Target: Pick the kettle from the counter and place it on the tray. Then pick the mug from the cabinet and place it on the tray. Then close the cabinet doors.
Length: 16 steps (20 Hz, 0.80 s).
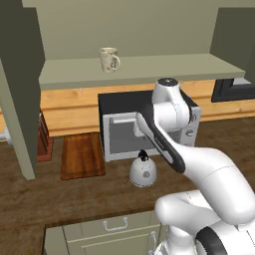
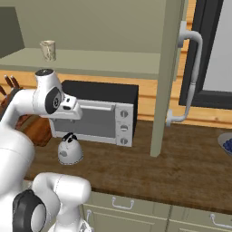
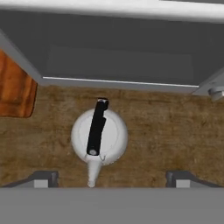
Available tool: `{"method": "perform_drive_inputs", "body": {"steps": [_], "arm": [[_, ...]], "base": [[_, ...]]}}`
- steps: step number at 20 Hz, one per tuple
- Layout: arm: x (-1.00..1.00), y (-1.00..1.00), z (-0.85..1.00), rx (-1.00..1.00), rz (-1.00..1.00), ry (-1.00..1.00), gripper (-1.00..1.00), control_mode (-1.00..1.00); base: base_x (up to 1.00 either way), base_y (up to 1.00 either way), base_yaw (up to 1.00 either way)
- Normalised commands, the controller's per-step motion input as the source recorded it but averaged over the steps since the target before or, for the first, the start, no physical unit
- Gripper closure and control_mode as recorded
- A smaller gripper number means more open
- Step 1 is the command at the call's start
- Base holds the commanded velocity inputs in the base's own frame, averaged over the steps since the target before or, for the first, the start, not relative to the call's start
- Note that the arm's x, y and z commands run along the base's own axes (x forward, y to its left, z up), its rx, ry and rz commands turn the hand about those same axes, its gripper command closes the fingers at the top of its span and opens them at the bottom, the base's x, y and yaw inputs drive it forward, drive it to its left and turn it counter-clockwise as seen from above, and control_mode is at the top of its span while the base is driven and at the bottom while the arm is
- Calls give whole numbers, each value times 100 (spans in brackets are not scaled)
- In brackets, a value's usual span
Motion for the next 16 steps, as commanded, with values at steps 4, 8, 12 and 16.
{"method": "perform_drive_inputs", "body": {"steps": [4,8,12,16], "arm": [[0,1,-15,-3,0,1,-100,-100],[0,1,-36,-3,0,1,-100,-100],[0,22,-39,-3,0,0,-100,-100],[1,25,-33,-1,0,0,-100,-100]], "base": [[0,0,0],[0,0,0],[0,0,0],[0,0,0]]}}
